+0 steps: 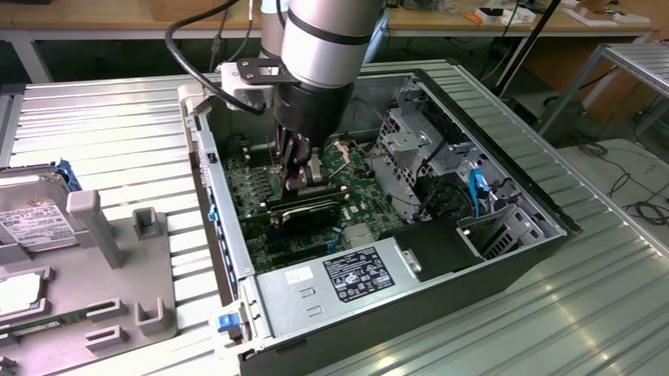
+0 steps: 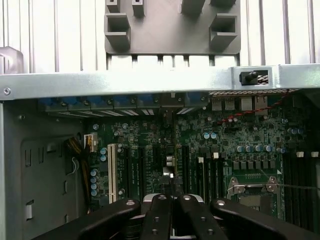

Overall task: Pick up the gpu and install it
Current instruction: 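Press down on the gpu until it lock into place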

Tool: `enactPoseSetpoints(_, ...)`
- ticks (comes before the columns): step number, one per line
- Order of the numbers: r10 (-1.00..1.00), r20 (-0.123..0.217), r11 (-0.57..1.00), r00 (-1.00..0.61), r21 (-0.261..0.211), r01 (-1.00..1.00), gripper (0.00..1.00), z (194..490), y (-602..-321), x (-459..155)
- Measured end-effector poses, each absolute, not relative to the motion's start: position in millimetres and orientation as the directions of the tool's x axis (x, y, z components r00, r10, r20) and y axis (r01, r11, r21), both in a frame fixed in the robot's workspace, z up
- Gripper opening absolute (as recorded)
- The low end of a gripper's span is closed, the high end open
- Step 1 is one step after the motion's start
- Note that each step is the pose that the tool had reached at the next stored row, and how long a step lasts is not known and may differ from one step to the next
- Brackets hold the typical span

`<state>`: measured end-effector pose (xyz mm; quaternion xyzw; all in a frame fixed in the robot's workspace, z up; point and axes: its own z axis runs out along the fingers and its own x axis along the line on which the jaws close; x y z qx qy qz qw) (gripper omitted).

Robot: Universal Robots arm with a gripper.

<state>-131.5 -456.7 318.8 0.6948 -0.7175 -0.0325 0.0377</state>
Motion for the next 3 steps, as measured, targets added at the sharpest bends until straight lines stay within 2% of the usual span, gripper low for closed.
enactPoseSetpoints(3,-0.999,0.009,0.032,-0.032,0.099,-0.995,0.11,318.9,-456.7,-131.5)
